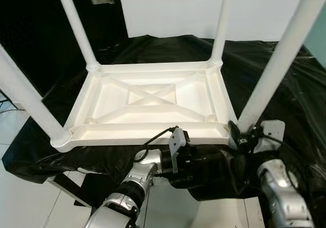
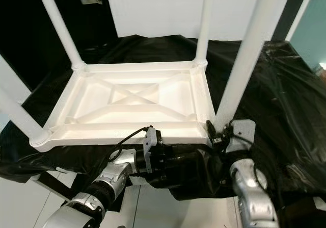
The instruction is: Building children table
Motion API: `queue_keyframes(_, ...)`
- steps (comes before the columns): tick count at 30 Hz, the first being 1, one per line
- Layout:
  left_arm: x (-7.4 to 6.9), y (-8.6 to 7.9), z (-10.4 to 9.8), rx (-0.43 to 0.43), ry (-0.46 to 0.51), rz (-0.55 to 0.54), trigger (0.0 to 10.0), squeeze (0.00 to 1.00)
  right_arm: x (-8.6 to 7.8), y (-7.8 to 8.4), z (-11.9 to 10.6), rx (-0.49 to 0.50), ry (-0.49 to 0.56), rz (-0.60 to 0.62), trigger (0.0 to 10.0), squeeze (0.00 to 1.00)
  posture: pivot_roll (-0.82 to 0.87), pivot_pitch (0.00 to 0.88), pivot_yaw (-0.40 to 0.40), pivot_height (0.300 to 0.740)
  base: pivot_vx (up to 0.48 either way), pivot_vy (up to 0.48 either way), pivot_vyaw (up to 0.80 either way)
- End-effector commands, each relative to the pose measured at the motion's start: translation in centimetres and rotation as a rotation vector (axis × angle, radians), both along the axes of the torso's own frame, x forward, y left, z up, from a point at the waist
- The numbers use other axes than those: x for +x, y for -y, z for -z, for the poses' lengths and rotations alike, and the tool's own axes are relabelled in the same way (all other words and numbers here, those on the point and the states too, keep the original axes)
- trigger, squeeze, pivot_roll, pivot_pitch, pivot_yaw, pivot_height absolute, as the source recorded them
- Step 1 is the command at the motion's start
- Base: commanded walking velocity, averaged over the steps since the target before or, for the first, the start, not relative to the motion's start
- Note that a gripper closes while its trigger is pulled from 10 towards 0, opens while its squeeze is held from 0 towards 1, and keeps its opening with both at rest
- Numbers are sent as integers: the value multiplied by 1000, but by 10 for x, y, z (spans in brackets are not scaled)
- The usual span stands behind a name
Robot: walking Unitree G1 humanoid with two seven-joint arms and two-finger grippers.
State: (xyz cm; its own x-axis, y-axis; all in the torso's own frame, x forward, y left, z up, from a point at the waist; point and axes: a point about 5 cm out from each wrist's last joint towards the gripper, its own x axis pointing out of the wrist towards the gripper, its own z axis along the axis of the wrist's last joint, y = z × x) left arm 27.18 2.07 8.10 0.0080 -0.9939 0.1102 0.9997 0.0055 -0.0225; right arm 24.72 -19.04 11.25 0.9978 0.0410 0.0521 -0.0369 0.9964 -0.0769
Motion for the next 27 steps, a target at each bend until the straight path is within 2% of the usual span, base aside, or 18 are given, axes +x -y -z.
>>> queue_keyframes(1, -3, 0, 2, 14, 9, 32, 10000, 0, -11, -15, 22, 7, -91, 19, 0, 0, -140, 0, 39, 740, 0, 0, 0)
queue_keyframes(2, -3, 0, 2, 16, 9, 34, 10000, 0, -13, -25, 25, 16, -94, -3, 0, 0, -141, 0, 40, 740, 0, 0, 0)
queue_keyframes(4, -3, 0, 2, 16, 9, 34, 10000, 0, -13, -25, 25, 16, -94, -3, 0, 0, -141, 0, 40, 740, 0, 0, 0)
queue_keyframes(5, -3, 0, 2, 17, 9, 37, 10000, 0, -13, -30, 25, 18, -86, -3, 0, 0, -142, 0, 41, 740, 0, 0, 0)
queue_keyframes(14, -3, 1, 1, 15, 10, 38, 10000, 0, -9, -29, 18, 4, -17, 93, 0, 0, -132, 0, 33, 740, 0, 0, 0)
queue_keyframes(15, -3, 1, 1, 14, 10, 35, 10000, 0, -8, -29, 18, 1, -14, 107, 3255, 0, -133, 0, 32, 740, 0, 0, 0)
queue_keyframes(17, -3, 1, 1, 14, 9, 33, 10000, 0, -9, -29, 18, -2, -14, 117, 3255, 0, -133, 0, 32, 740, 0, 0, 0)
queue_keyframes(18, -3, 0, 2, 14, 8, 32, 10000, 0, -9, -29, 18, -4, -18, 110, 10000, 0, -135, 0, 31, 740, 0, 0, 0)
queue_keyframes(19, -4, 0, 2, 14, 7, 30, 10000, 0, -9, -31, 18, 5, -18, 93, 10000, 1000, -135, 0, 29, 740, 0, 0, 0)
queue_keyframes(22, -4, 0, 2, 14, 6, 30, 10000, 0, -9, -32, 18, 4, -15, 72, 10000, 1000, -135, 0, 29, 740, 0, 0, 0)
queue_keyframes(25, -3, 1, 2, 14, 6, 28, 10000, 0, -3, -32, 13, -63, -10, -74, 10000, 992, -142, 0, 29, 740, 0, 0, 0)
queue_keyframes(26, -3, 1, 2, 14, 6, 28, 10000, 0, -3, -32, 13, -63, -10, -74, 10000, 992, -142, 0, 29, 740, 0, 0, 0)
queue_keyframes(27, -3, 1, 2, 14, 6, 28, 10000, 0, -2, -30, 11, -83, -6, -127, 10000, 0, -142, 0, 29, 740, 0, 0, 0)
